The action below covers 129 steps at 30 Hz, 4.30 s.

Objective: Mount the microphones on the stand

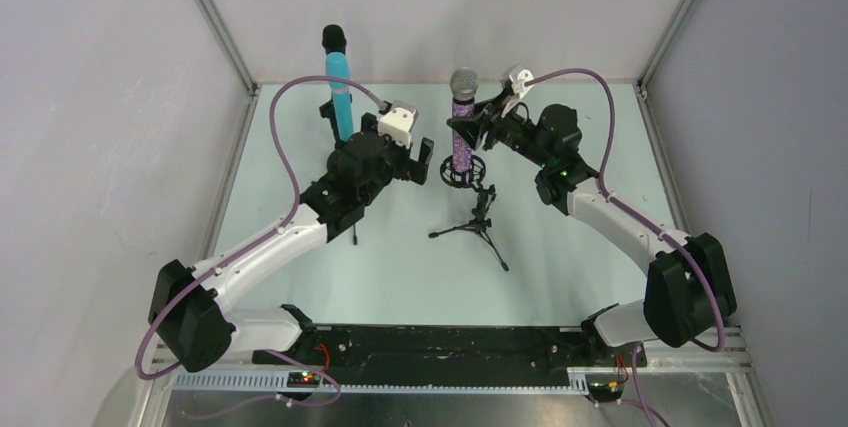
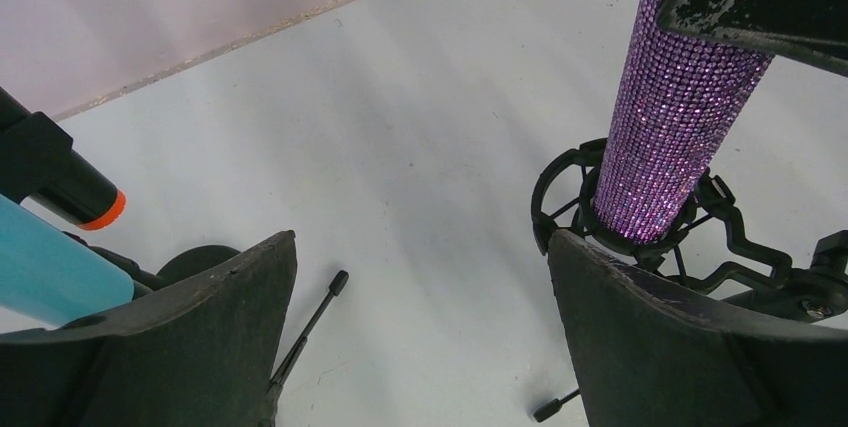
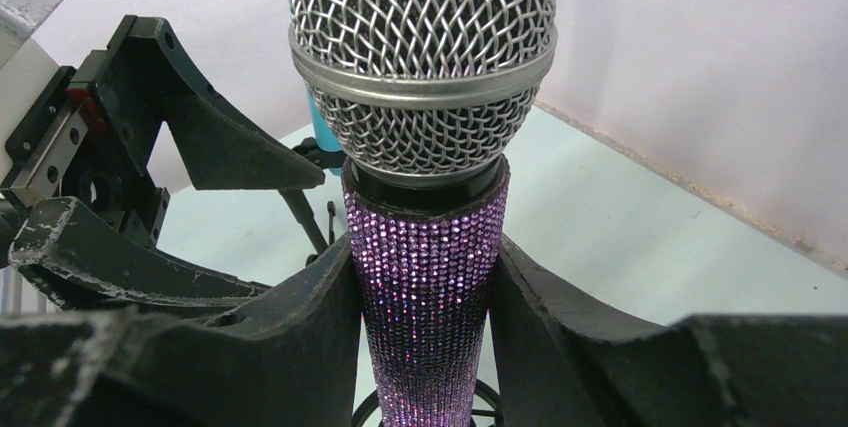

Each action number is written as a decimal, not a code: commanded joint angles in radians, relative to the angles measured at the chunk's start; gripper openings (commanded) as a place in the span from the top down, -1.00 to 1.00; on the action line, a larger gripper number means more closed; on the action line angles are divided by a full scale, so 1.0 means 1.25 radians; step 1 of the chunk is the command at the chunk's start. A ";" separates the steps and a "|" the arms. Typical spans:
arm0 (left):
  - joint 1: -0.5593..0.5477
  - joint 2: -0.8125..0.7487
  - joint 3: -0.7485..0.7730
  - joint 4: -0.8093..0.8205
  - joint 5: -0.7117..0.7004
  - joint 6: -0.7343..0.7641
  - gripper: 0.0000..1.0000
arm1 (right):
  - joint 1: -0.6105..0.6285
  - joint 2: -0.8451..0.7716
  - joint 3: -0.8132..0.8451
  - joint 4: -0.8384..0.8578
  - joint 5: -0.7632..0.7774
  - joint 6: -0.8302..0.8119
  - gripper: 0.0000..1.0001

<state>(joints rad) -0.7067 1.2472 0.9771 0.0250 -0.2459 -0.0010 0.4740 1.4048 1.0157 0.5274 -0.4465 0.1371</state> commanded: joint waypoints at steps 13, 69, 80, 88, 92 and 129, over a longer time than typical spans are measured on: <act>-0.002 -0.018 -0.006 0.029 -0.029 -0.007 -0.97 | 0.005 -0.007 -0.068 0.118 -0.046 -0.044 1.00; -0.001 -0.047 -0.012 0.030 -0.057 0.045 -0.97 | -0.025 -0.156 -0.145 0.142 -0.110 0.113 -0.99; 0.000 -0.083 -0.006 0.049 -0.016 0.129 -0.97 | -0.096 -0.344 -0.166 -0.044 -0.105 0.059 -0.99; 0.052 -0.192 -0.015 0.052 0.076 0.094 -0.97 | -0.151 -0.504 -0.250 -0.184 -0.044 0.010 -0.99; 0.091 -0.273 -0.073 0.052 0.098 0.014 -0.97 | -0.170 -0.561 -0.288 -0.233 -0.017 -0.018 -0.99; 0.160 -0.489 -0.456 -0.037 -0.358 -0.138 -0.97 | -0.245 -0.593 -0.621 -0.201 0.288 -0.082 -0.99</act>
<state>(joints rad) -0.5270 0.6533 0.4370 -0.1978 -0.6151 -0.3080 0.1852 0.6319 0.3084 0.0792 -0.1547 0.0330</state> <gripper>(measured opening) 0.983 0.993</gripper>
